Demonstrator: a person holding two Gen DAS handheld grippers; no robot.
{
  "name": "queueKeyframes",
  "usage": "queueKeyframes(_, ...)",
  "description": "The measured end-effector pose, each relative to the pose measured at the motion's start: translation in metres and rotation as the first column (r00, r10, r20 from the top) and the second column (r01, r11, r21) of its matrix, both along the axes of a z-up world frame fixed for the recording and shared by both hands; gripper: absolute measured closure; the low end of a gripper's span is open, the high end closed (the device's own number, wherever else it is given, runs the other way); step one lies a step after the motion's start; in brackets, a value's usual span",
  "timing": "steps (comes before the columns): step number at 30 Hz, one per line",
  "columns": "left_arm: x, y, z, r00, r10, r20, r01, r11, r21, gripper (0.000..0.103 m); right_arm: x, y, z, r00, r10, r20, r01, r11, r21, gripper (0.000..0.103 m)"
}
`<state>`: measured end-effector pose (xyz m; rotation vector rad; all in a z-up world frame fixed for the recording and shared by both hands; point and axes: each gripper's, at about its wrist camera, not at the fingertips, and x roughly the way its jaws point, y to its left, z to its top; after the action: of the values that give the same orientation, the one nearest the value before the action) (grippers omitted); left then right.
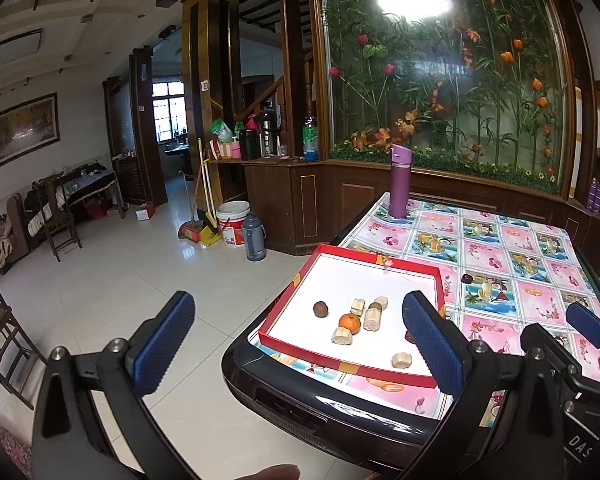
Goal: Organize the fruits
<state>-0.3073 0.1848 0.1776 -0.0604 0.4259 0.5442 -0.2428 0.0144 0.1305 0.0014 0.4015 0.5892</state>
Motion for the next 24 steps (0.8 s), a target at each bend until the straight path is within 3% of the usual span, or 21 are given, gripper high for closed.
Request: queueKeyframes(24,-0.0002,-0.0006,0.0023,1.000,0.001,-0.012,-0.001,1.000,0.001,0.000,0.0077,0.0037,-0.0004,1.000,-0.016,-0.010,0.016,1.000,-0.011,0.025)
